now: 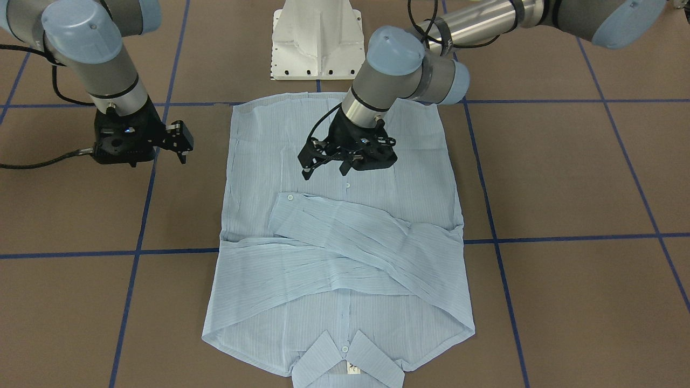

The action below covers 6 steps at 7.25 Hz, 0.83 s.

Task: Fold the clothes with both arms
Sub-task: 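Fold the held sleeve across the shirt front with the left gripper, then release the sleeve with the left gripper while the right gripper moves to the hem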

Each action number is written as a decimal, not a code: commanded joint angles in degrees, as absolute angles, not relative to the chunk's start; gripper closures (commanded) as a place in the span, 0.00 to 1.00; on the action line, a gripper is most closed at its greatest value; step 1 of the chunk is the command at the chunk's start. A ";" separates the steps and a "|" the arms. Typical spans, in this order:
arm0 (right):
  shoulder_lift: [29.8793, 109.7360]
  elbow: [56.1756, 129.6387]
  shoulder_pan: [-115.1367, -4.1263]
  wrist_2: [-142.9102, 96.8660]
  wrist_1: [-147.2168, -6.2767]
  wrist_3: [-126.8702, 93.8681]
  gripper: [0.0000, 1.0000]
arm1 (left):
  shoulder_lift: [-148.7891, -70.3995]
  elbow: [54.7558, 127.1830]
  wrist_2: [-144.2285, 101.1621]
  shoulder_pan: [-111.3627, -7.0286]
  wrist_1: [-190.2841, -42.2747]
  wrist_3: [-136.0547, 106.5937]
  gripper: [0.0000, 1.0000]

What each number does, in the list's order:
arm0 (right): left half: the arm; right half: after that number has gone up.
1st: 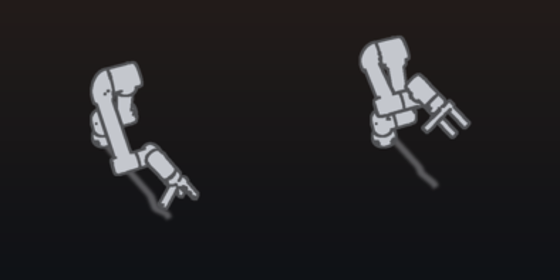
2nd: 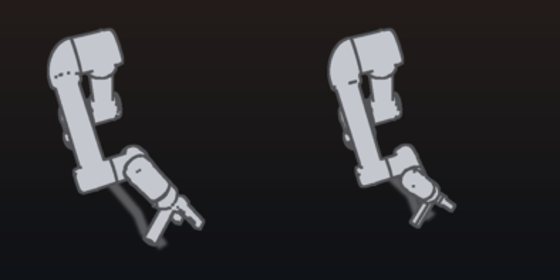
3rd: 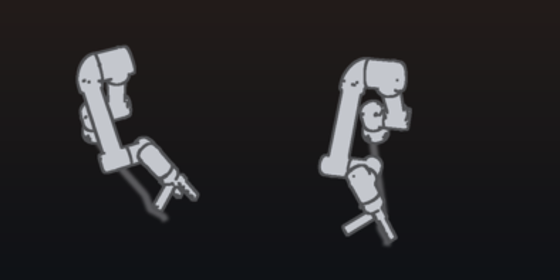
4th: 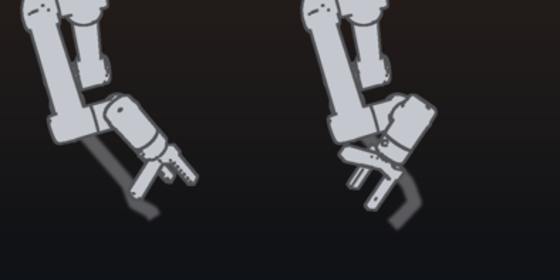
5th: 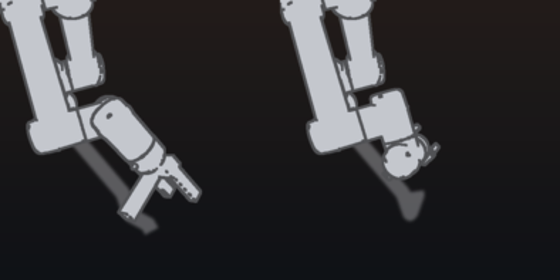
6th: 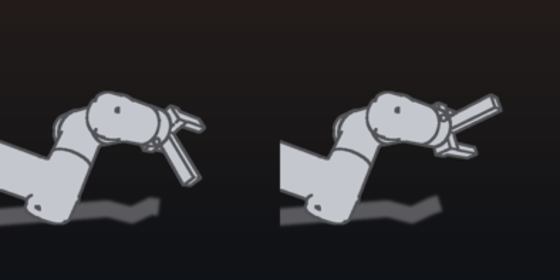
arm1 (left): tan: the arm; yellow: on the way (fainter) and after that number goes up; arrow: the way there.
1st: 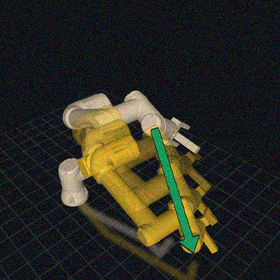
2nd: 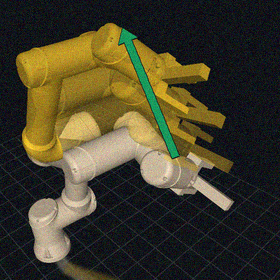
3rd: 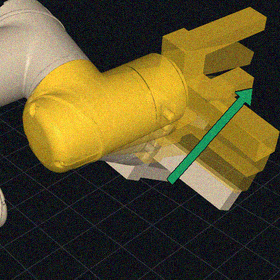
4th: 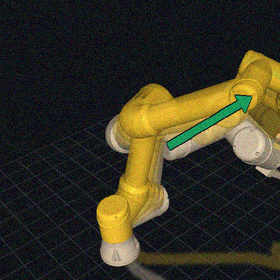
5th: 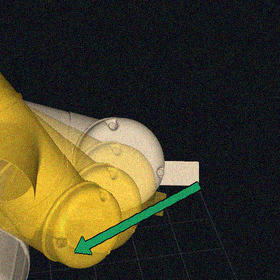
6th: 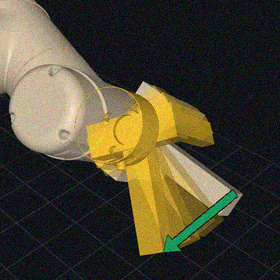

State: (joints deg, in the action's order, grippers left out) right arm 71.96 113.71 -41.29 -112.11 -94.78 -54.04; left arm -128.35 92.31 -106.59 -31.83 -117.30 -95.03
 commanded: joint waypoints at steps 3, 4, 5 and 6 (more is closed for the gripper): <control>73.39 116.80 -26.92 -106.36 -89.12 -71.69 0.00 | -113.05 105.11 -105.91 -31.47 -113.73 -88.69 0.01; 73.30 117.15 -24.28 -104.96 -89.12 -74.42 0.00 | -111.46 105.20 -105.47 -31.38 -113.64 -86.85 0.01; 73.30 117.16 -21.30 -103.20 -89.12 -75.49 0.00 | -109.97 105.47 -103.90 -31.38 -113.64 -86.23 0.01; 73.47 117.16 -19.79 -102.75 -89.21 -75.50 0.00 | -109.69 105.64 -103.80 -31.38 -113.64 -86.13 0.01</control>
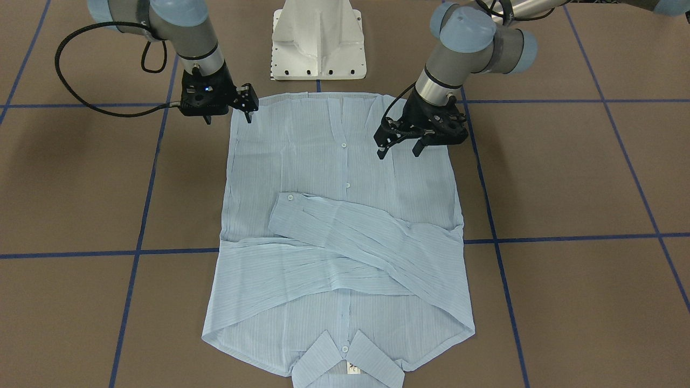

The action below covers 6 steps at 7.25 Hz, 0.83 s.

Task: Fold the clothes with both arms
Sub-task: 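Release the sleeve with the left gripper while the right gripper moves to the hem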

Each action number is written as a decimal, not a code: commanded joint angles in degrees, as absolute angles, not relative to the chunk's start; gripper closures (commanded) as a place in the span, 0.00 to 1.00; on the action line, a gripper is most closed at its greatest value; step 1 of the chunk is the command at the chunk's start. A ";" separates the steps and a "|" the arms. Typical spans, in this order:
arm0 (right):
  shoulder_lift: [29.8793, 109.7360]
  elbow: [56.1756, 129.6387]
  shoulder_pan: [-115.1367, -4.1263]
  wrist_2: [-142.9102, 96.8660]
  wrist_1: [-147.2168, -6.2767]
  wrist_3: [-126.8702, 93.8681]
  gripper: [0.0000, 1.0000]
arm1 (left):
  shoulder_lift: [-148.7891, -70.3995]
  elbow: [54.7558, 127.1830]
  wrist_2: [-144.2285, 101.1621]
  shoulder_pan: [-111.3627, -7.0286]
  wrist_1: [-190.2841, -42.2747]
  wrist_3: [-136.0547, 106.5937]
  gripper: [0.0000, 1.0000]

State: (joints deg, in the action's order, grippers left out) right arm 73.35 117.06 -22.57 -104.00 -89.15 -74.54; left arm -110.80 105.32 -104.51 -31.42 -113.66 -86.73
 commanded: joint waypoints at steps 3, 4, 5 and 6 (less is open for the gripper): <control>77.25 116.55 -17.14 -102.83 -89.30 -75.41 0.00 | -109.77 105.82 -103.89 -31.38 -113.29 -85.87 0.01; 77.34 115.41 -16.96 -102.83 -89.30 -75.41 0.00 | -109.78 106.26 -103.89 -31.38 -113.29 -85.87 0.01; 77.26 114.53 -16.44 -103.01 -89.21 -75.50 0.01 | -109.69 106.52 -103.89 -31.38 -113.03 -85.87 0.01; 76.82 114.26 -15.57 -103.01 -89.21 -75.50 0.05 | -109.77 106.52 -103.89 -31.38 -112.94 -85.87 0.01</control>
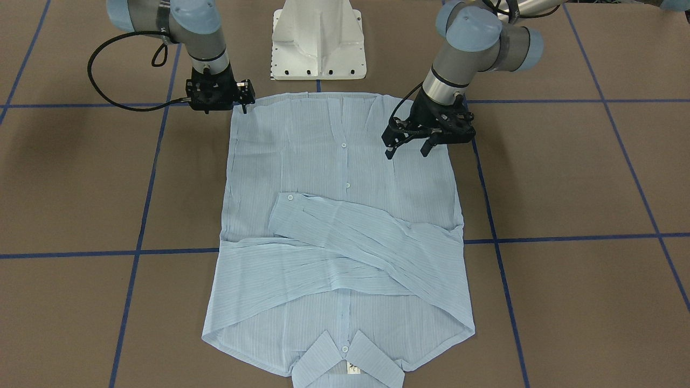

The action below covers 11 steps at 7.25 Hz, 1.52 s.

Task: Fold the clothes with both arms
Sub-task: 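Release the sleeve with the left gripper while the right gripper moves to the hem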

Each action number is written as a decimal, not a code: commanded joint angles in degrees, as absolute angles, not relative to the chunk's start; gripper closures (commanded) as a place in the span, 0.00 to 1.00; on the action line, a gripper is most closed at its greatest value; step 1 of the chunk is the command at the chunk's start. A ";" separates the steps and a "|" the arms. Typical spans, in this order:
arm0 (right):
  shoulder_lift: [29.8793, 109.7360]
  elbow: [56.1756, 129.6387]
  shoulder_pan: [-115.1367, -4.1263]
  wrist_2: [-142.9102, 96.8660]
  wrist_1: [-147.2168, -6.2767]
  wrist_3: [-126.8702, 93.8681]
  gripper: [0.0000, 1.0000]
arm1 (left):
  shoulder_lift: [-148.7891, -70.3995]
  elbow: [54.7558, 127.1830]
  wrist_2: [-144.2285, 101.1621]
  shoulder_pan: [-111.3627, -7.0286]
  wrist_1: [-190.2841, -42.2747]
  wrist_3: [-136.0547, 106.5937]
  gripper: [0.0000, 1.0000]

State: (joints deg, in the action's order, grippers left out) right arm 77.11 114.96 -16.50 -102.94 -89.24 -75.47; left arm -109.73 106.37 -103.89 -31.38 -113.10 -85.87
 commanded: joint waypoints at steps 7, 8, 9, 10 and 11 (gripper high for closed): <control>76.46 113.91 -15.03 -103.71 -89.21 -75.32 0.45 | -109.60 106.61 -103.89 -31.55 -112.94 -85.87 0.01; 76.46 113.99 -15.12 -103.97 -89.21 -75.32 0.49 | -109.34 106.61 -103.89 -31.55 -112.94 -85.87 0.01; 76.46 113.99 -15.20 -104.06 -89.12 -75.32 0.49 | -109.34 106.61 -103.89 -31.55 -112.94 -85.87 0.01; 76.46 114.08 -15.64 -104.15 -89.21 -75.24 0.49 | -109.34 106.61 -103.89 -31.64 -112.94 -85.87 0.01; 76.46 114.00 -15.82 -104.15 -89.21 -74.89 0.48 | -109.34 106.61 -103.89 -31.64 -112.94 -85.87 0.01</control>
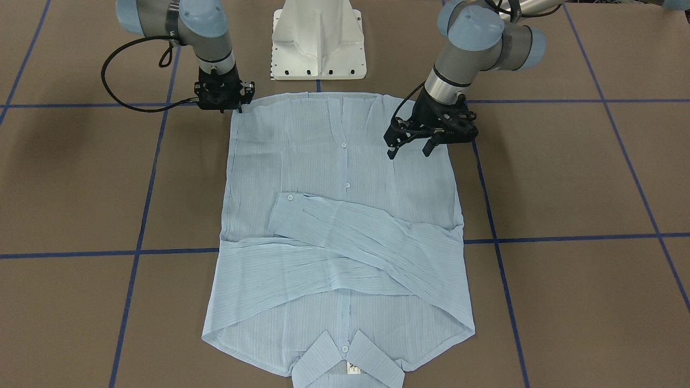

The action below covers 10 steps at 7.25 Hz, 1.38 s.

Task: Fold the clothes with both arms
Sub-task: 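Release the sleeve with the left gripper while the right gripper moves to the hem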

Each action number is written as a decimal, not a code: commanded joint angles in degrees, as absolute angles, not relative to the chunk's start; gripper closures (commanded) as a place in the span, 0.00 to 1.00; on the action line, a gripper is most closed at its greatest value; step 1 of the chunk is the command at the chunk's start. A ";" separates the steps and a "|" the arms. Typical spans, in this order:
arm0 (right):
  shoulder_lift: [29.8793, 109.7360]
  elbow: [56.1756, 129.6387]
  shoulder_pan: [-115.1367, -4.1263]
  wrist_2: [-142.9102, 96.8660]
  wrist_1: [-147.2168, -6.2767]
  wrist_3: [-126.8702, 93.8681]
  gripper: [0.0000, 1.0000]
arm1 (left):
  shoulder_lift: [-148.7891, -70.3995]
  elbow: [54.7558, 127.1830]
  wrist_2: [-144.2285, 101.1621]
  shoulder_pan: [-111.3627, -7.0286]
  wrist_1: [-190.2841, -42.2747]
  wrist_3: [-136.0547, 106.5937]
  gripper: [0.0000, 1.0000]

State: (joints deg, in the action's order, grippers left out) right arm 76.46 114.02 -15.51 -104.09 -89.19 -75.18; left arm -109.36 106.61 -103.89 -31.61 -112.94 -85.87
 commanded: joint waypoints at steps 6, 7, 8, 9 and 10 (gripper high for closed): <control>75.85 112.94 -15.64 -104.15 -89.12 -75.06 0.77 | -109.25 106.88 -103.89 -32.08 -112.41 -85.87 0.01; 75.85 112.94 -15.64 -104.15 -89.12 -75.06 0.94 | -109.25 106.88 -103.89 -32.08 -112.41 -85.87 0.01; 75.85 113.03 -15.64 -104.24 -89.12 -75.06 1.00 | -109.25 106.88 -103.89 -32.08 -112.41 -85.87 0.01; 75.85 113.29 -15.64 -104.24 -89.12 -75.15 1.00 | -109.25 106.88 -103.89 -32.08 -112.33 -85.87 0.01; 75.68 113.73 -15.64 -104.24 -89.12 -75.32 1.00 | -108.38 107.22 -103.89 -32.08 -112.32 -85.87 0.01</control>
State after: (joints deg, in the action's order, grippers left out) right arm 75.80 113.29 -15.65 -104.22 -89.12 -75.15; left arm -109.02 106.98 -103.89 -32.08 -112.36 -85.87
